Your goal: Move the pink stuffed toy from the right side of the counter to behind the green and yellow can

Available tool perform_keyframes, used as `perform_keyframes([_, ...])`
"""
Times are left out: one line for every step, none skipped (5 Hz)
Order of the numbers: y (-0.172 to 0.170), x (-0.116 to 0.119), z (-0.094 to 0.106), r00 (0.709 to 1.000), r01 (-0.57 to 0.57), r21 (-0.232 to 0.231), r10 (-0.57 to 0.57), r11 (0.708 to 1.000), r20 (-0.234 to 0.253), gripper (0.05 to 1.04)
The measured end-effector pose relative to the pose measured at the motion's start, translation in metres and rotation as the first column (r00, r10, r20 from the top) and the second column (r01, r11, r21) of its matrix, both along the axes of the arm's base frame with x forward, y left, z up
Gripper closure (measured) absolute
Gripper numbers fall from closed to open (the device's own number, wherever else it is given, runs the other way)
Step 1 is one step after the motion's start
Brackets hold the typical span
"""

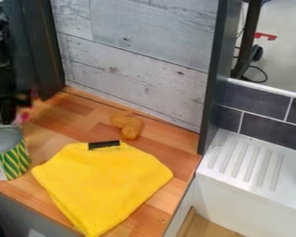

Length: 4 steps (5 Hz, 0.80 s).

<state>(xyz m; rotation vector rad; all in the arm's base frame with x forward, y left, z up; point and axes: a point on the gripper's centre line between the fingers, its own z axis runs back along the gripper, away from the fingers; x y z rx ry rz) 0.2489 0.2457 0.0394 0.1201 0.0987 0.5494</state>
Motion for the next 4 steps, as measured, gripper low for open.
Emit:
perform_keyframes([-0.002, 0.003, -0.002, 1.000, 0.024, -0.018, -0.024, 1.000, 0.017, 0.837])
perform_keyframes([-0.006, 0.005, -0.002, 0.997, 0.068, -0.045, -0.067, 0.997, 0.025, 0.568])
perform_keyframes([-0.007, 0.004, 0.013, 0.997, 0.068, -0.017, -0.067, 0.998, 0.046, 0.266])
perform_keyframes([-0.006, 0.001, 0.029, 0.997, 0.061, 0.006, -0.061, 0.998, 0.049, 0.074])
